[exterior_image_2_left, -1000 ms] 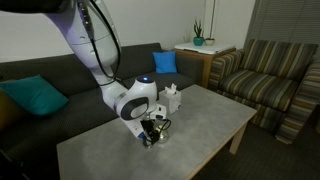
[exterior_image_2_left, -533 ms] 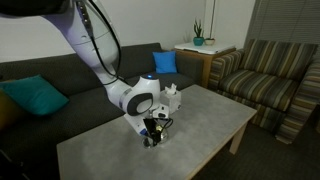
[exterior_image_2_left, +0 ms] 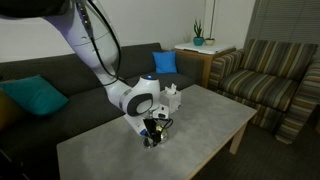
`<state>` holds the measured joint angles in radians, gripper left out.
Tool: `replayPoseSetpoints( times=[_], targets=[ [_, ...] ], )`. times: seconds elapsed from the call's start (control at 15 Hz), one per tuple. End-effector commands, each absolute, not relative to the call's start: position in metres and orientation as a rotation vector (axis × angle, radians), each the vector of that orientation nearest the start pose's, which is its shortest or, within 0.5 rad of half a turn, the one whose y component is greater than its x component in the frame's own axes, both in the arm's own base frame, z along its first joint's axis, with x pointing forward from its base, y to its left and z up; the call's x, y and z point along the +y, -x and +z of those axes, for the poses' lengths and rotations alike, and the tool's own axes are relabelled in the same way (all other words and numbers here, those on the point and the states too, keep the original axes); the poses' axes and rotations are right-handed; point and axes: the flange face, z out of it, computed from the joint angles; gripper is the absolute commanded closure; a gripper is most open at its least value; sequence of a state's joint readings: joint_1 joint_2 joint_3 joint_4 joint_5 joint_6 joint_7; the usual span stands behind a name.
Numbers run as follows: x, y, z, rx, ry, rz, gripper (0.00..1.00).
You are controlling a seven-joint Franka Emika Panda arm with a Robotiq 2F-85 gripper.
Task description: Put the silver lid on the silver bottle
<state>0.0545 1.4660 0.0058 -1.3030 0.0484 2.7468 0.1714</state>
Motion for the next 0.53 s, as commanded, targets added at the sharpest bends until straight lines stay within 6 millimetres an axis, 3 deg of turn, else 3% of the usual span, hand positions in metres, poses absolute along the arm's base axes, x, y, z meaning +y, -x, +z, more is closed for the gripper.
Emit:
replayPoseSetpoints(
  times=[0.0,0.47],
  targets=[
    [0.0314,-0.6267,-0.1507,0.242,3.131,0.014,0.00],
    [0.0295,-0.6341,-0.1459,0.220,3.154,0.056,0.00]
  ],
)
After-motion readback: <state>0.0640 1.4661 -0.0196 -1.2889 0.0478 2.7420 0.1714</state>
